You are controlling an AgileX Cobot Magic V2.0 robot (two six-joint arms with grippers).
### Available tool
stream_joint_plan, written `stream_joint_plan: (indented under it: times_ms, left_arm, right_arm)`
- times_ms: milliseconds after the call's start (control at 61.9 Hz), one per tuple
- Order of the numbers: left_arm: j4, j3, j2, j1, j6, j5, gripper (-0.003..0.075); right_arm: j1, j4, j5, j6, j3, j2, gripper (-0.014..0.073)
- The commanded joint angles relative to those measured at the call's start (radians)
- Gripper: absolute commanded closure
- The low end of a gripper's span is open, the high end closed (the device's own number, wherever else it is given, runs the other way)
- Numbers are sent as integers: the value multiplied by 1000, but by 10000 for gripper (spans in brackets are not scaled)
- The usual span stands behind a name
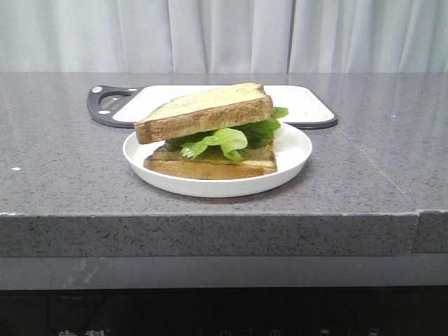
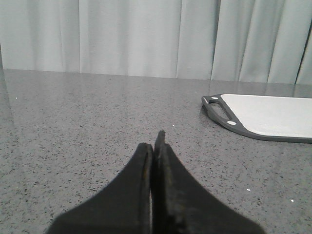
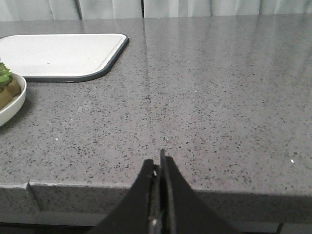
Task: Left arm grabs bread, right arm adds lettuce
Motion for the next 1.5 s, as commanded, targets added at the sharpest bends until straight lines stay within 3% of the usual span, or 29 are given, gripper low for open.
stream_joint_plan:
  times_ms: [0, 695, 888, 1147, 1486]
  left_arm:
    - [-7, 4, -20, 0, -2, -85, 741]
    - [-7, 4, -18, 0, -2, -84, 741]
    - [-7, 4, -18, 0, -2, -84, 741]
    - [-7, 4, -18, 0, -2, -84, 741]
    - [-7, 4, -18, 0, -2, -84, 741]
  right_arm:
    - [0, -3, -120, -9, 12, -19, 661]
    - [36, -1, -101, -9, 12, -46, 661]
    - [36, -4, -184, -8, 12, -46, 661]
    - [36, -168, -245, 123, 12, -47, 661]
    - [36, -173, -246, 130, 12, -46, 661]
